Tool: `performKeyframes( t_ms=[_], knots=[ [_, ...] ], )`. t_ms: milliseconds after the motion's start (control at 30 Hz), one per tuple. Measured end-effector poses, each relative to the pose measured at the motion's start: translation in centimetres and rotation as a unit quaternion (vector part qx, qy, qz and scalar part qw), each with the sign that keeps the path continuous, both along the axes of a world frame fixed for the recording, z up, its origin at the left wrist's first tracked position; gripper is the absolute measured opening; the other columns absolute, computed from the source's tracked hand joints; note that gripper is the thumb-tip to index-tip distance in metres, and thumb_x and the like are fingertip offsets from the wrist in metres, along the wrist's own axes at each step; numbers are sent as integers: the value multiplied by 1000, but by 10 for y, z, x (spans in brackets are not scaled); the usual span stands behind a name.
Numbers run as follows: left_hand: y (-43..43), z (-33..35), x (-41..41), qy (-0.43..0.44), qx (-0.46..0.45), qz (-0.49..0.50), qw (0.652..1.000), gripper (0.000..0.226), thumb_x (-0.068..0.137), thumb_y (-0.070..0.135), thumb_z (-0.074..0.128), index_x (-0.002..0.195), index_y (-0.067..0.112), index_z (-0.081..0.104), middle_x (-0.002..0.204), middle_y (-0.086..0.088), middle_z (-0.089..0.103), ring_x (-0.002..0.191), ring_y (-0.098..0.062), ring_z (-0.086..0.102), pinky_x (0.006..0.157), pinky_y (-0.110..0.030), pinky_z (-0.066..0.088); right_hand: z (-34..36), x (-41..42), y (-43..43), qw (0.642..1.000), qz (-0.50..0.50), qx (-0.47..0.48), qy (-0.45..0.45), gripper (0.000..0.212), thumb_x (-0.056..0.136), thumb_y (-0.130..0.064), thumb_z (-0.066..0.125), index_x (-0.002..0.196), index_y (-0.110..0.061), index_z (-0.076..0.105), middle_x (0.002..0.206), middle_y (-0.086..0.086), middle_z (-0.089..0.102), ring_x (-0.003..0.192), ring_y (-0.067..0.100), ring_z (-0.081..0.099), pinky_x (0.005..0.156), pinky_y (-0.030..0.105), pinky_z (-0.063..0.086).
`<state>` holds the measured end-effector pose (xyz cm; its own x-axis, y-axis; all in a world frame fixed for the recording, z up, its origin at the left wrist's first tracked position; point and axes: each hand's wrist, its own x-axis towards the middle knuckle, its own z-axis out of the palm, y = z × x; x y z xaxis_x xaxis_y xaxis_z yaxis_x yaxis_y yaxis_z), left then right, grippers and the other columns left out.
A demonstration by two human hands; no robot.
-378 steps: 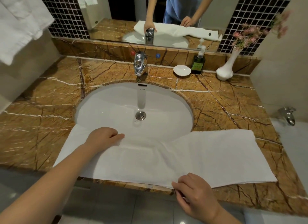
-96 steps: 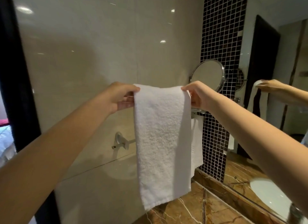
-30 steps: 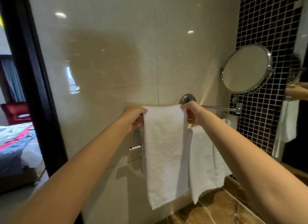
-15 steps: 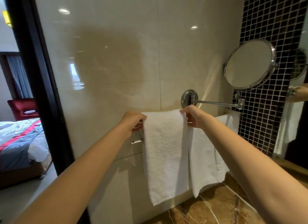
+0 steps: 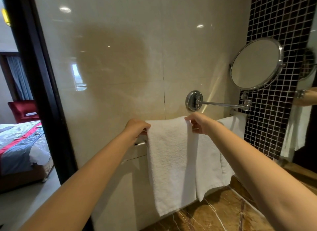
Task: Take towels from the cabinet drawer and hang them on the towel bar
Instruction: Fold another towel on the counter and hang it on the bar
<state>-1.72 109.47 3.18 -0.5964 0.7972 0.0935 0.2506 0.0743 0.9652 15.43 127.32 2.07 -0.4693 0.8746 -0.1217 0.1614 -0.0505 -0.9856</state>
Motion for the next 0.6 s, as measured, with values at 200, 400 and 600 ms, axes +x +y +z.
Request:
performKeyframes(
  t_ms=[200,400,600],
  knots=[
    [2,-10,-14,122,-45,23,991,12,79,13,74,78,2,67,76,-9,61,72,-20,56,69,-23,45,-5,-1,-3,999,-6,20,-33,16,92,-8,54,106,-1,52,100,14,51,88,25,54,87,37,49],
    [5,-18,-12,146,-59,33,987,14,76,18,77,75,8,67,75,-4,64,73,-18,60,69,-24,42,-10,-3,-3,998,-27,33,-48,11,93,-6,52,103,-3,48,96,14,50,87,26,54,80,35,50],
    [6,-23,-10,157,-72,46,984,17,76,20,76,63,17,66,65,3,65,57,-7,59,50,-18,42,-18,-7,5,988,-64,114,-85,11,88,-2,59,89,-4,48,77,11,51,66,18,50,82,38,53]
  ],
)
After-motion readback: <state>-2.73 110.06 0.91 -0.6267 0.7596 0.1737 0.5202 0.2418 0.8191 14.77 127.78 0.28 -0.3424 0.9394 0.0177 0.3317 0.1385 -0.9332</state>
